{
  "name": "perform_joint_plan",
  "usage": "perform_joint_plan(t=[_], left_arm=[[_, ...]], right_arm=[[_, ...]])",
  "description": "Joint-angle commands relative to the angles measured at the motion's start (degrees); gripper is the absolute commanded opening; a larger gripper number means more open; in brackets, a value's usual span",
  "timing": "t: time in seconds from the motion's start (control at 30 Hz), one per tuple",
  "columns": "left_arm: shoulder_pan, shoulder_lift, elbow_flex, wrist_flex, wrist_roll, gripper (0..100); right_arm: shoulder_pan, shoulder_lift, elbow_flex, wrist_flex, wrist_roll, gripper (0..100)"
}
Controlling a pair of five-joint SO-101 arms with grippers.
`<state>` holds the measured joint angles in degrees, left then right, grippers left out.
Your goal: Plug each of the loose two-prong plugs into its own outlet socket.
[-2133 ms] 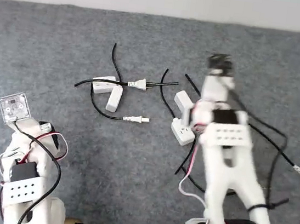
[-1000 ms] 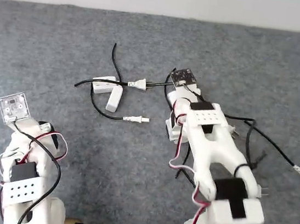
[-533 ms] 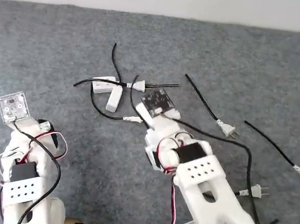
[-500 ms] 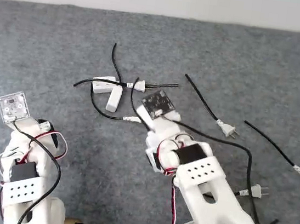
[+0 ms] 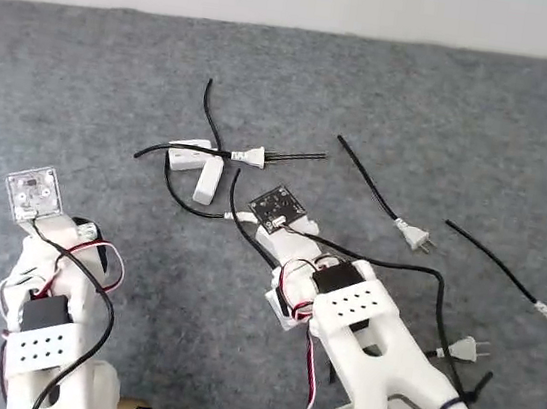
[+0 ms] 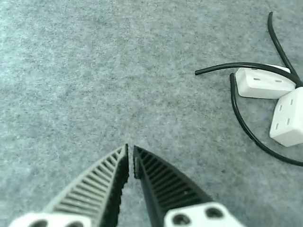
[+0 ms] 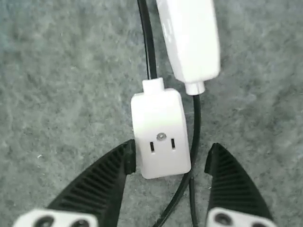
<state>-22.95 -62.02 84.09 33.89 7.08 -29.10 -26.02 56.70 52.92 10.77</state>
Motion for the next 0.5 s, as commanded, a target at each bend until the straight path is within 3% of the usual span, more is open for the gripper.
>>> perform_joint_plan(t=[0.0, 0.17, 0.33, 0.47], left_arm=[[0.44, -0.53, -1.98, -1.76, -0.62, 2], [0.44, -0.53, -1.98, -1.76, -0.62, 2], [0.35, -0.53, -1.98, -1.76, -0.62, 2], [0.35, -0.53, -1.98, -1.76, -0.62, 2]], right_arm=[[0.04, -2.15, -2.73, 0.84, 0.70, 23.0], [-1.45, -10.24, -1.05, 4.53, 0.62, 21.2], [-5.14, -20.53, 4.84, 4.00, 0.70, 0.0], [-7.60, -25.63, 8.00, 4.18, 4.48, 0.8]])
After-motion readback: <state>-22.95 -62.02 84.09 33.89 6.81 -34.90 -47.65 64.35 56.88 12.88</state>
